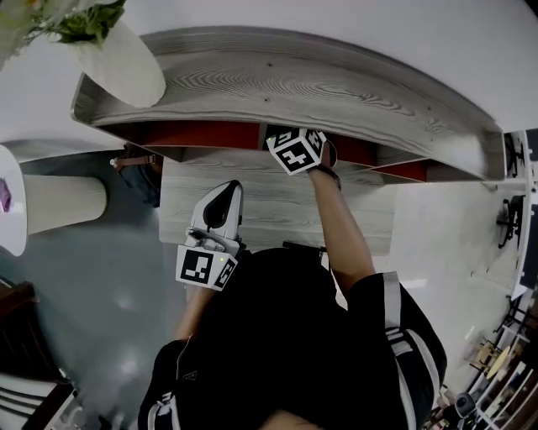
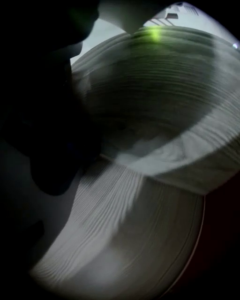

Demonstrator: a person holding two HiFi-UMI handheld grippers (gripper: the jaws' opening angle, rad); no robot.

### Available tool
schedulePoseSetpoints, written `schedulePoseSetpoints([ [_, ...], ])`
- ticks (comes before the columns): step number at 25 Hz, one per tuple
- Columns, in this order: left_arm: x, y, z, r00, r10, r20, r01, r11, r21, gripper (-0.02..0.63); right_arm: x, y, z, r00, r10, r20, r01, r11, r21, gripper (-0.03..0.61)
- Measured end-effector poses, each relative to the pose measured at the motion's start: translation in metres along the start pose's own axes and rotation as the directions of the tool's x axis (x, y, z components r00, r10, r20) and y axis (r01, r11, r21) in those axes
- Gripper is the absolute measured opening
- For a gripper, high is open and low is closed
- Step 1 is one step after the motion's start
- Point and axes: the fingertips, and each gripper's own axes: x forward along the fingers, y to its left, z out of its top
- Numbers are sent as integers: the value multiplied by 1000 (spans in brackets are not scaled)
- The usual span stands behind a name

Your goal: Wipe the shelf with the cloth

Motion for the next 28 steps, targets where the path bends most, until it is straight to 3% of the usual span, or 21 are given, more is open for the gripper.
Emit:
schedulePoseSetpoints([
  [10,-10,-2,1,1000,13,20,-13,1000,-5,5,-10,30,4,984,175,30,-173,984,-37,52],
  [19,-19,-7,8,999,-7,53,7,1000,-6,5,-40,58,-3,979,200,40,-197,978,-65,54],
  [28,-35,-15,14,996,-37,82,37,999,-6,5,-76,91,-19,972,233,30,-232,972,-28,54],
])
